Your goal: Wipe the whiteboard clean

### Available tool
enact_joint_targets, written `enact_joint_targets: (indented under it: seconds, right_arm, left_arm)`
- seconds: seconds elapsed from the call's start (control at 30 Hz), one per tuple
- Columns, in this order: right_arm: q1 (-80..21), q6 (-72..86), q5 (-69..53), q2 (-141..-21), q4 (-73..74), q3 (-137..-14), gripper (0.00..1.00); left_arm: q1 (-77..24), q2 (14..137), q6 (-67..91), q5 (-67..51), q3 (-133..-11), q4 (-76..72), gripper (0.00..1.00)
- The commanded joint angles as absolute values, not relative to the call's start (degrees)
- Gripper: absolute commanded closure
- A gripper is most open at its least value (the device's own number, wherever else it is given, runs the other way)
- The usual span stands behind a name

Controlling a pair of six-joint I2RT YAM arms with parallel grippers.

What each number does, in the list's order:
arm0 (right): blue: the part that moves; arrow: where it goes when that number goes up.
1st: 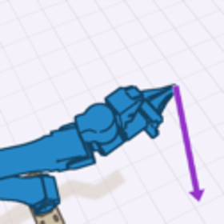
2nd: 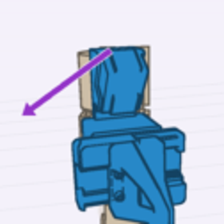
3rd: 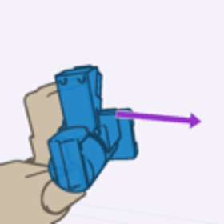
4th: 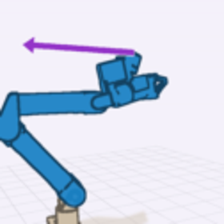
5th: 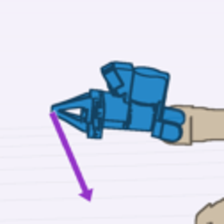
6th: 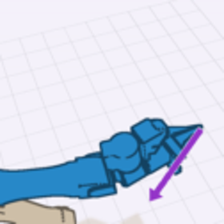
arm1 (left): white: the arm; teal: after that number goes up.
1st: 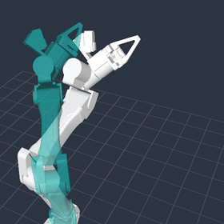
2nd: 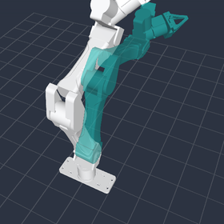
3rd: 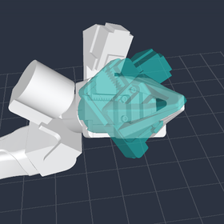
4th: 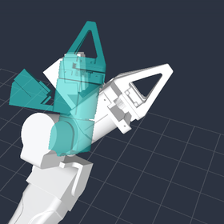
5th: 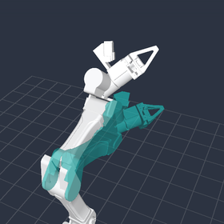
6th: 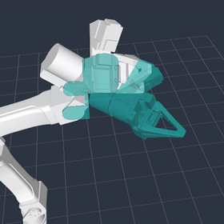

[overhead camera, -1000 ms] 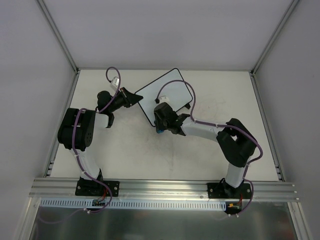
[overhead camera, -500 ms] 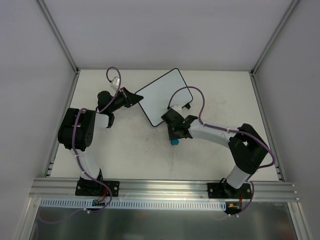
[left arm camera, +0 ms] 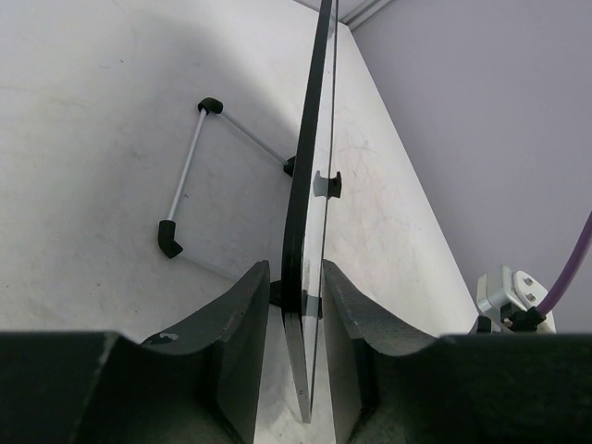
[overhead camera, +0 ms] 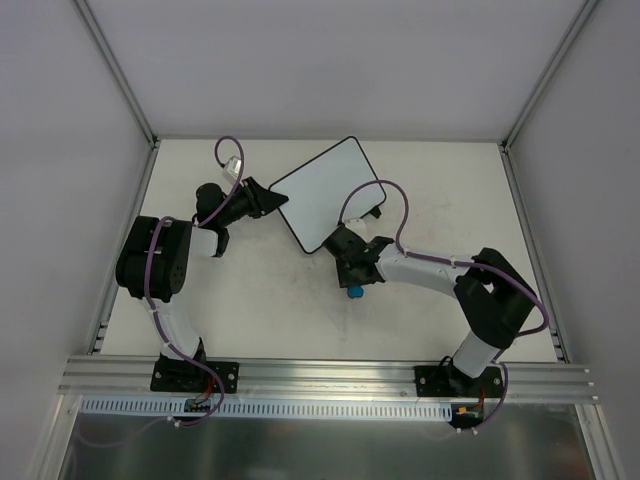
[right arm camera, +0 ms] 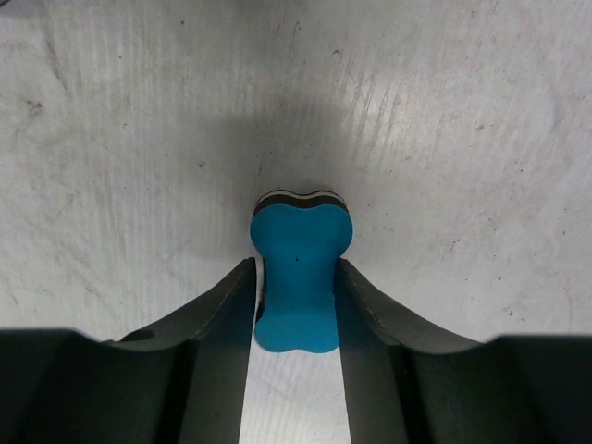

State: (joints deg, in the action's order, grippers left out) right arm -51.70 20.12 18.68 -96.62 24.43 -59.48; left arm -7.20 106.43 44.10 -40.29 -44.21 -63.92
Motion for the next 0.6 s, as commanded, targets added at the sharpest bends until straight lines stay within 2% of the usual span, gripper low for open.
enact_joint_targets:
  seconds: [0.0,0.07,0.1,0.2,0.37,0.43,0.53,0.57]
  right_arm:
    - [-51.94,21.71,19.95,-96.15,24.35,-59.06,0.56]
    - [-52.03,21.88,19.95,-96.07,24.26,-58.89,0.47]
    - [-52.12,21.97,19.95,-96.06,24.17,-58.89,0.37]
    - [-52.21,21.88,20.21,-95.71,24.34,-58.89,0.26]
    - [-52.21,21.89,20.74,-94.75,24.35,-58.89,0.19]
    - [-52.12,21.53,20.92,-94.40,24.35,-58.89,0.13]
    - [-52.12,20.22,20.74,-93.34,24.35,-58.80,0.03]
    - [-52.03,19.95,20.83,-92.82,24.26,-58.62,0.01]
  left_arm:
    - [-7.73,104.59,42.54,-41.40,-43.86,-66.09,0.69]
    - [-7.73,104.24,42.45,-41.31,-43.68,-66.01,0.66]
    - [-7.65,104.24,42.45,-41.22,-43.59,-66.01,0.63]
    - [-7.56,103.80,42.28,-40.96,-43.51,-65.30,0.57]
    - [-7.21,103.10,42.10,-40.52,-43.33,-64.69,0.53]
    - [-7.12,102.83,42.01,-40.34,-43.07,-64.60,0.52]
    - [-6.94,102.40,41.75,-39.82,-42.80,-64.16,0.43]
    - [-6.94,102.39,41.66,-39.81,-42.80,-64.07,0.37]
